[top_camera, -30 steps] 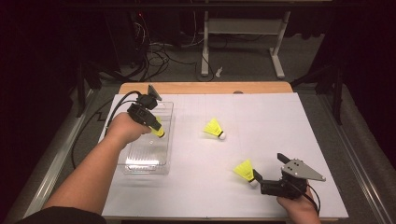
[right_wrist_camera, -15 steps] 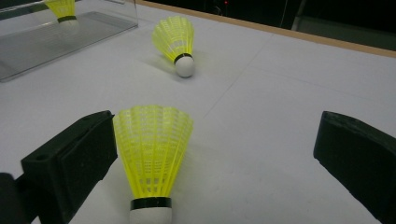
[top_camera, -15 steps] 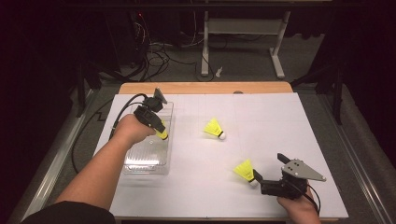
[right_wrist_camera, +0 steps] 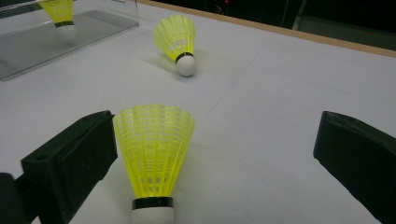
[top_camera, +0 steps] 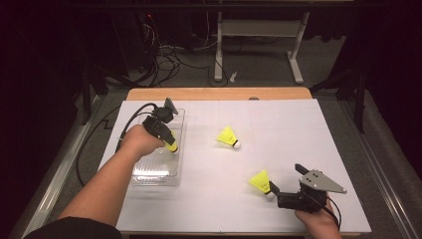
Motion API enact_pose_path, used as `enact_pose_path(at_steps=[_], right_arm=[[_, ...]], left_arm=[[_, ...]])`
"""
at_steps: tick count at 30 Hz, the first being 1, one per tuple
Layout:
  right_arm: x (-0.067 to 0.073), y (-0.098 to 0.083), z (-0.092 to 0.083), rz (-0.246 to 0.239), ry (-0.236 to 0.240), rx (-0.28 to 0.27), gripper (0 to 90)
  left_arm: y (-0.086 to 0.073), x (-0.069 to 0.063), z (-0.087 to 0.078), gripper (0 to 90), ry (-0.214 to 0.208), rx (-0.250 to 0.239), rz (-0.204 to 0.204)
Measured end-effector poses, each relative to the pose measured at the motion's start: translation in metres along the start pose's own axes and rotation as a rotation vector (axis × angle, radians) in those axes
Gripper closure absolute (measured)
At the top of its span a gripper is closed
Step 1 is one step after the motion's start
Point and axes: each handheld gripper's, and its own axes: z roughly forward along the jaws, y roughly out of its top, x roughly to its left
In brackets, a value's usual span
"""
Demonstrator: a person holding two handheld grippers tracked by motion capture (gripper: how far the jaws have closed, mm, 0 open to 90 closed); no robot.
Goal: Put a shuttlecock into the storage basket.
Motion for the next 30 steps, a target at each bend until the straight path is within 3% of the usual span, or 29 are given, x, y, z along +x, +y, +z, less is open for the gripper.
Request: enact_pose_path(at_steps=[9,14,30], right_arm=[[0.0,0.0,0.0,-0.001,0.001,0.0,0.1],[0.0,0.0,0.0,-0.001,0.0,0.0,0.1],[-0.001,0.0,-0.001,0.005,-0.002,-0.003,0.1]], left_arm=[[-0.001,-0.002,0.003,88.5,-0.025,-0.003,0.011],[0.0,-0.002,0.005,88.5,-0.019,0.005,0.007],[0.01,0.006,0.019,85.4,-0.029,-0.037,-0.02]])
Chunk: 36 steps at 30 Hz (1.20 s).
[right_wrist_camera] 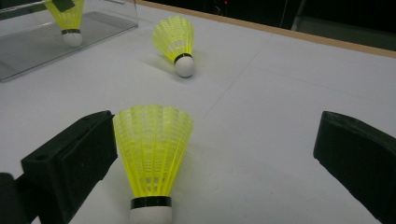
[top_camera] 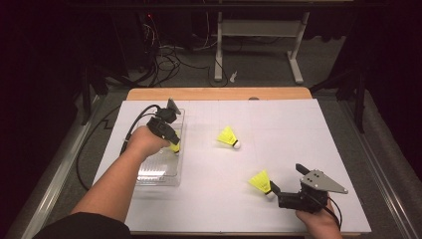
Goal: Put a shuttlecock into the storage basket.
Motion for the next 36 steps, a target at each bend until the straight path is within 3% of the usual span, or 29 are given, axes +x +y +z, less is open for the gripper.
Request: enact_pose_path(at_steps=[16,26,29,36], right_arm=[[0.0,0.0,0.0,0.0,0.0,0.002,0.1],[0.0,0.0,0.0,0.001,0.0,0.001,0.1],[0.0,0.0,0.0,0.001,-0.001,-0.001,0.1],[0.0,0.0,0.0,-0.002,0.0,0.0,0.1]], left_arm=[[0.003,0.007,-0.002,73.1,0.021,-0.03,-0.014],[0.004,0.008,-0.009,58.3,0.062,-0.04,-0.042],[0.005,0.008,-0.011,55.9,0.06,-0.054,-0.026],[0.005,0.007,-0.016,49.1,0.066,-0.055,-0.036]])
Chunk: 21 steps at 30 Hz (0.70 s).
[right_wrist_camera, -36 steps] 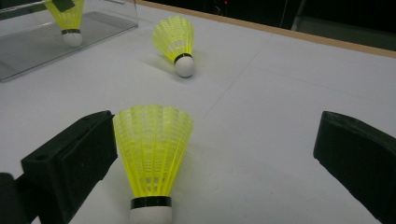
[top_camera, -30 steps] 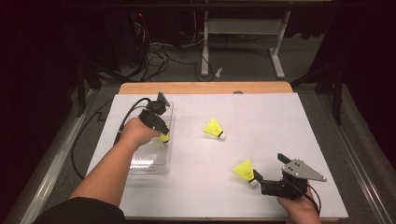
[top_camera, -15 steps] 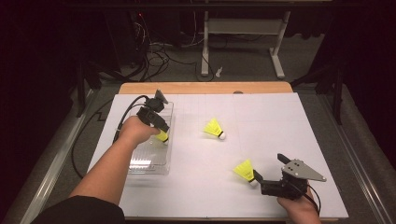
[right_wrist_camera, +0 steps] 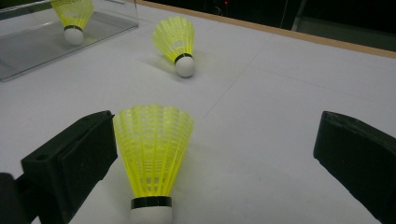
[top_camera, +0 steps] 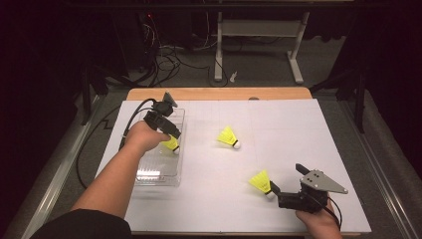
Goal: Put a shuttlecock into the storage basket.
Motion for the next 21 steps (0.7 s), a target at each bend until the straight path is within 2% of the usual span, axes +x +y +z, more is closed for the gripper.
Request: enact_pose_path(at_steps=[4,5,9,14,16,21], right_arm=[[0.0,0.0,0.0,0.0,0.0,0.0,0.1],[0.0,0.0,0.0,0.0,0.001,0.0,0.1],[0.0,0.0,0.001,-0.002,0.001,0.001,0.1],[0.0,0.0,0.001,-0.004,0.001,0.001,0.1],[0.0,0.0,0.001,-0.005,0.003,0.003,0.1],[0.001,0.0,0.001,-0.008,0.001,0.004,0.1]], left_arm=[[0.0,-0.001,-0.005,45.5,0.003,-0.006,-0.009],[0.0,-0.001,-0.007,44.9,0.017,-0.005,-0.011],[0.0,-0.003,-0.014,39.2,0.027,-0.006,-0.009],[-0.002,-0.008,-0.022,31.3,0.036,-0.005,0.006],[-0.004,-0.011,-0.024,28.0,0.024,0.001,0.016],[-0.009,-0.017,-0.031,20.7,0.024,0.004,0.03]])
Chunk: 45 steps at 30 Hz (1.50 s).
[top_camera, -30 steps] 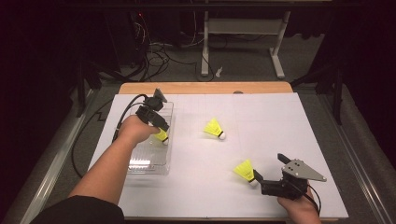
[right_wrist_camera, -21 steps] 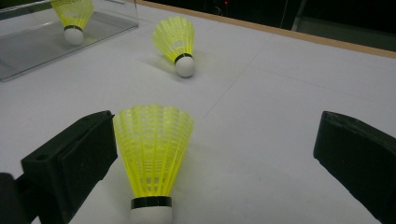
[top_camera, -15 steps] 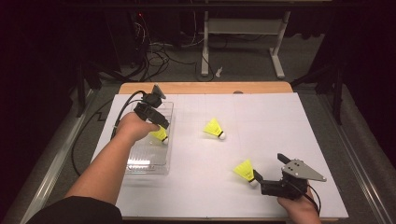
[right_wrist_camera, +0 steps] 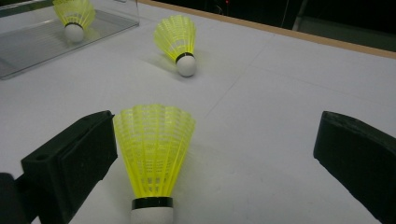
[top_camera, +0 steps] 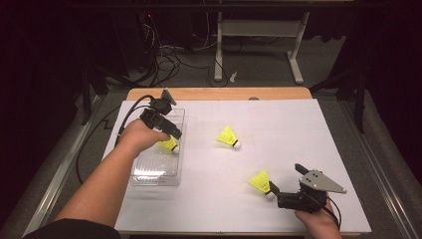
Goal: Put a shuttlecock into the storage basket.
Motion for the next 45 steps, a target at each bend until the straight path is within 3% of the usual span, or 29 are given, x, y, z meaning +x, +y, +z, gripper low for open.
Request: enact_pose_path(at_steps=[8,17,23,45], right_arm=[[0.001,0.0,0.001,0.001,-0.002,0.005,0.1],[0.002,0.001,0.0,-0.002,0.0,0.002,0.1],[0.003,0.0,0.001,-0.005,0.0,0.002,0.1],[-0.002,-0.001,0.005,0.015,-0.01,0.011,0.1]], left_arm=[[-0.008,-0.013,-0.009,15.6,-0.037,0.018,0.04],[-0.015,-0.028,-0.015,7.1,-0.014,0.047,0.059],[-0.018,-0.035,-0.015,0.9,-0.036,0.058,0.07],[-0.014,-0.068,-0.001,0.7,-0.07,0.068,0.143]])
